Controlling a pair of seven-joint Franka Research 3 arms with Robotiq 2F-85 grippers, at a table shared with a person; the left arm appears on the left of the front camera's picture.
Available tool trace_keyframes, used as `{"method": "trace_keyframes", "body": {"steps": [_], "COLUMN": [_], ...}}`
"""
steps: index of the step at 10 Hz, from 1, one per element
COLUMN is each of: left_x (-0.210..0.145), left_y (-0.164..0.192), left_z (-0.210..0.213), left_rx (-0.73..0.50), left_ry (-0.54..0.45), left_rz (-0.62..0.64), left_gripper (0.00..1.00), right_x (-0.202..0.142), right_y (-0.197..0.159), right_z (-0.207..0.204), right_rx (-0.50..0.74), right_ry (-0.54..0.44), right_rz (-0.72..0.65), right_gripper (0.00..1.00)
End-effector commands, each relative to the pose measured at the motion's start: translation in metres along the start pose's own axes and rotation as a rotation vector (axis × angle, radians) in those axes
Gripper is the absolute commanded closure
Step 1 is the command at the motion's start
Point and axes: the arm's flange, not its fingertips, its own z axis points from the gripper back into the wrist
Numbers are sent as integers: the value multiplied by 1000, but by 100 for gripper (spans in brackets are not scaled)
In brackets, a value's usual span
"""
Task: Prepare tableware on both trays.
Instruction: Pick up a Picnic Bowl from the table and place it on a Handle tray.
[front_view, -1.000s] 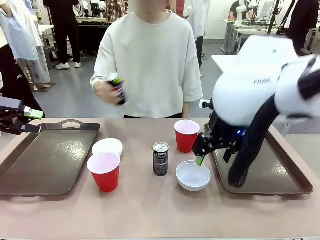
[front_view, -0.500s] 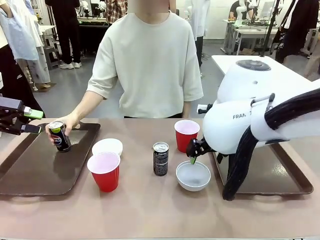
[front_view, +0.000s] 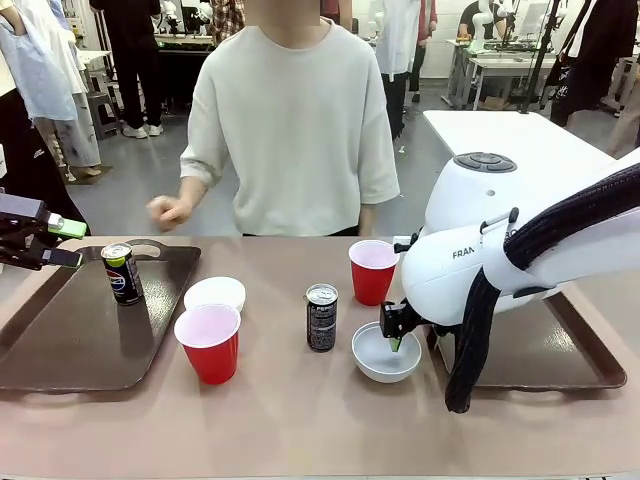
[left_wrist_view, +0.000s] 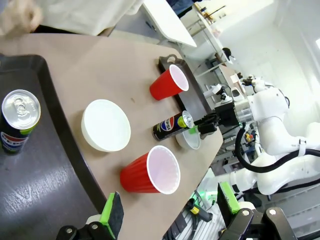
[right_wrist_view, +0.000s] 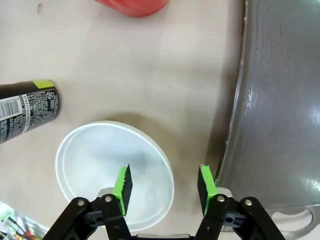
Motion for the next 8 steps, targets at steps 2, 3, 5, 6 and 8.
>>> {"method": "trace_keyframes", "body": {"steps": [2,3,5,6,8], "left_x": [1,1,1,1,1], "left_y": [2,2,2,2,2], "left_z": [-1,-1,-1,-1,-1], "left_rx": [-21,-21,-21,-21,-21], "left_ry": [-20,-20,-20,-20,-20], "left_rz": [-25,-25,-25,-25,-25], "left_gripper": [0,0,0,0,0], "right_x": [3,3,2,2,0], "right_y": [2,1,-1,-2,-6], "right_z": [-1,-3,-1,0,22], "right_rx": [-5,-1,4,4,14], "right_ry": [-24,-14,-6,-3,18], "right_rz": [-22,-23,-21,-21,-17], "right_gripper": [63,69,87,100,100]}}
